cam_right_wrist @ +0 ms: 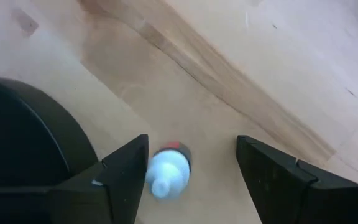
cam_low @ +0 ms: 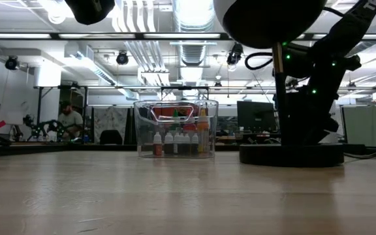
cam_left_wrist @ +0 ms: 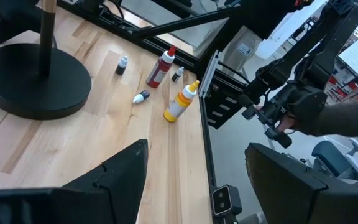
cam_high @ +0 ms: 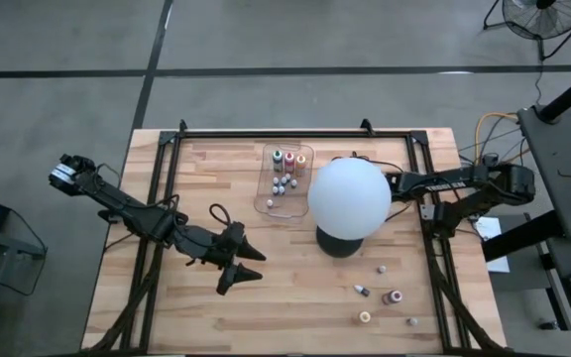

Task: Pick & Place food coloring
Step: Put the small red food coloring bottle into the transparent bin

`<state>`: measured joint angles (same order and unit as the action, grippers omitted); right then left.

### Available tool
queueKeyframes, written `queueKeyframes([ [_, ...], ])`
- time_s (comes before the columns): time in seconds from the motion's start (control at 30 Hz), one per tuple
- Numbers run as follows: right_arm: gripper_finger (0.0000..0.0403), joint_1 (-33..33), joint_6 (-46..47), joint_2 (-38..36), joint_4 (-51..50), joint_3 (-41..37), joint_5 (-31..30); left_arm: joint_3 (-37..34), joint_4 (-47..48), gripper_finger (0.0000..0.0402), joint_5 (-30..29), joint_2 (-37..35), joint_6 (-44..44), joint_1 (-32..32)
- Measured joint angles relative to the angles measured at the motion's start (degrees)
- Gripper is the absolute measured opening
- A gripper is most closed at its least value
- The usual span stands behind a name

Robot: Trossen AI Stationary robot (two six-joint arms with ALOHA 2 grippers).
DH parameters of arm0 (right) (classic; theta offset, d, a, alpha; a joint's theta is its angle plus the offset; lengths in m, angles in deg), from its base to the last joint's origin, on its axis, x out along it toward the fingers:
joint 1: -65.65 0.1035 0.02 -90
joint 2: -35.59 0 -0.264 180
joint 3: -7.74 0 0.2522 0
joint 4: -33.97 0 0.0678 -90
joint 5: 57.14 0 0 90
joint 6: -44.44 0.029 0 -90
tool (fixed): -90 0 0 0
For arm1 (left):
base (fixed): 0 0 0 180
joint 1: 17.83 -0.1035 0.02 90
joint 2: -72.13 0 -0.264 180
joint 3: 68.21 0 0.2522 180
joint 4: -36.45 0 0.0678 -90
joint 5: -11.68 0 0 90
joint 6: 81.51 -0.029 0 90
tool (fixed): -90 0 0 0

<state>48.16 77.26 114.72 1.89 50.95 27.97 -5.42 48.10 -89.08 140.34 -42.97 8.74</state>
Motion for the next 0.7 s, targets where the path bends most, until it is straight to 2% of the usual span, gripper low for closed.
queueKeyframes([
  [0.7, 0.0226, 0.0, 1.4, -0.9, -4.0, 0.9, 0.7, 0.0, 0.0, 0.0241, 0.0, 0.0, -0.4, -0.3],
])
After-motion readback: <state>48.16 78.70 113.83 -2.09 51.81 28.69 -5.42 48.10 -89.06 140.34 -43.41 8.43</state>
